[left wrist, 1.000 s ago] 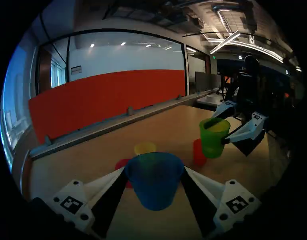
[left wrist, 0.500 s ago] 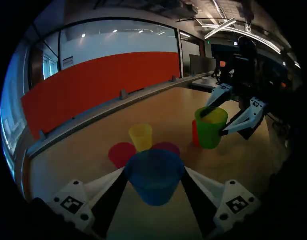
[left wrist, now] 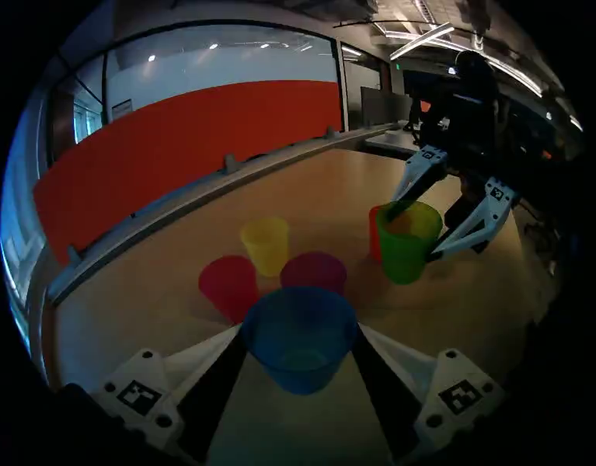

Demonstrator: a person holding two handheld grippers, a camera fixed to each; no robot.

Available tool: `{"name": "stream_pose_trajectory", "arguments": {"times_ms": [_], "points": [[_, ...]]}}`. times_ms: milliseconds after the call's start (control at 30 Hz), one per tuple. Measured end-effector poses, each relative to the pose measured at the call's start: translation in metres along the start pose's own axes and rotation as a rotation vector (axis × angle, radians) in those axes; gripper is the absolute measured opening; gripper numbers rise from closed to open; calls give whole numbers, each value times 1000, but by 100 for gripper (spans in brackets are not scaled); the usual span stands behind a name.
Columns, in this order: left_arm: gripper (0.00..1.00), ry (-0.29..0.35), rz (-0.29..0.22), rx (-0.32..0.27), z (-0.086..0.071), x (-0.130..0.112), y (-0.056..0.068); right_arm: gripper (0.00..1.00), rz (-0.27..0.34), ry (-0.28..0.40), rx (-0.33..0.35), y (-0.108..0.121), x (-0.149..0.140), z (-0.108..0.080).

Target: Pour water

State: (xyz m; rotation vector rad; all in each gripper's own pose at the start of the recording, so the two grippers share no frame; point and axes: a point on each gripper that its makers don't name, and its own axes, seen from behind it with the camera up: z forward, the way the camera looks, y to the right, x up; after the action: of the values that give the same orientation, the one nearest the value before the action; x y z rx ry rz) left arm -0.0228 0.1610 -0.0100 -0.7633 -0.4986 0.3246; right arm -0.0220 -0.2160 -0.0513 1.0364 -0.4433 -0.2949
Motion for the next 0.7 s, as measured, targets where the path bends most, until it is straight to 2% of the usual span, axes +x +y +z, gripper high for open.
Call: {"name": "stream_pose_trajectory", "arguments": {"times_ms": [700], "points": [[89, -103, 40, -43, 20, -30, 1, 91, -54, -104, 16, -2, -29, 16]]}}
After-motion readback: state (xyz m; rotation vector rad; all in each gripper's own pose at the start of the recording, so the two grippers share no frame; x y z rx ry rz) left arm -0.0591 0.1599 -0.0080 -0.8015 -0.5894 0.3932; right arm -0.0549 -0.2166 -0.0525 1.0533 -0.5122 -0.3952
